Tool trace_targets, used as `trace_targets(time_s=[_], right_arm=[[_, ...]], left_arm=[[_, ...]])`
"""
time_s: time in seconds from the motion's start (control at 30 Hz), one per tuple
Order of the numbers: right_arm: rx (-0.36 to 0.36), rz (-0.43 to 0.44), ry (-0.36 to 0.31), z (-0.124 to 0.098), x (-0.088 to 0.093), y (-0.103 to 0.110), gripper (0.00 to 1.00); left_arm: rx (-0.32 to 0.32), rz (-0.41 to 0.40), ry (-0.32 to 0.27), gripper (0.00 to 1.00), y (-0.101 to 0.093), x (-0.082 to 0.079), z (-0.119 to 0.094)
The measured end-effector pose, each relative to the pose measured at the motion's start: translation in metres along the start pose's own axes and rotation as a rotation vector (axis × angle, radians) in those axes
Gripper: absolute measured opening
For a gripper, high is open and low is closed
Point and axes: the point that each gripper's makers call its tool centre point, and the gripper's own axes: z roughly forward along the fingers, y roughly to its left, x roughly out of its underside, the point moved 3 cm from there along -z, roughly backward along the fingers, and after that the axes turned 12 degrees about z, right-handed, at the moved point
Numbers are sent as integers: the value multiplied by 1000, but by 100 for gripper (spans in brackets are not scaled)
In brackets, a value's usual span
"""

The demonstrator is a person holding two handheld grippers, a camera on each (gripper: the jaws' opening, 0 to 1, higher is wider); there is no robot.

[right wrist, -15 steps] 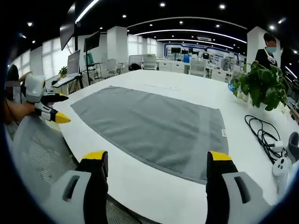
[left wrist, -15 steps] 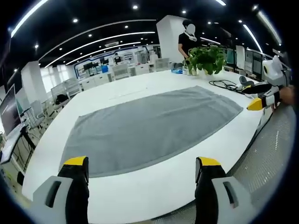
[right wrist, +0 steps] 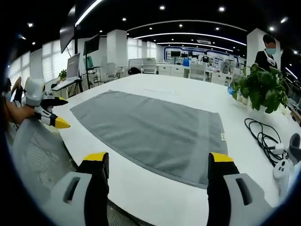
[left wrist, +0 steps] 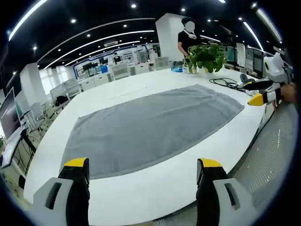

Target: Fold the towel on the table until its edges align and the towel forms a compact rectangular stack.

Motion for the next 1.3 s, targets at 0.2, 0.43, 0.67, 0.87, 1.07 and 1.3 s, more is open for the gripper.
trace_targets(time_s=[0.2, 0.43, 0.67, 0.87, 1.07, 1.3], right_arm=[[6, 0, -8, 1, -1, -4, 87], [-5, -2, -15, 1, -2, -3, 87], [-10, 1, -17, 2, -2, -4, 87], [19, 9, -12, 2, 0, -9, 87], [-8, 12, 8, 4, 3, -5, 85], [-29, 24, 16, 5, 5, -2, 83]], left_arm=[[6, 4, 5, 97, -1, 0, 0], [0, 3, 11, 97, -1, -1, -1], [14, 10, 0, 96, -3, -3, -1], [4, 10, 10, 95, -2, -1, -1], [-4, 11, 32, 95, -2, 2, -2], [-9, 4, 31, 95, -2, 1, -3]])
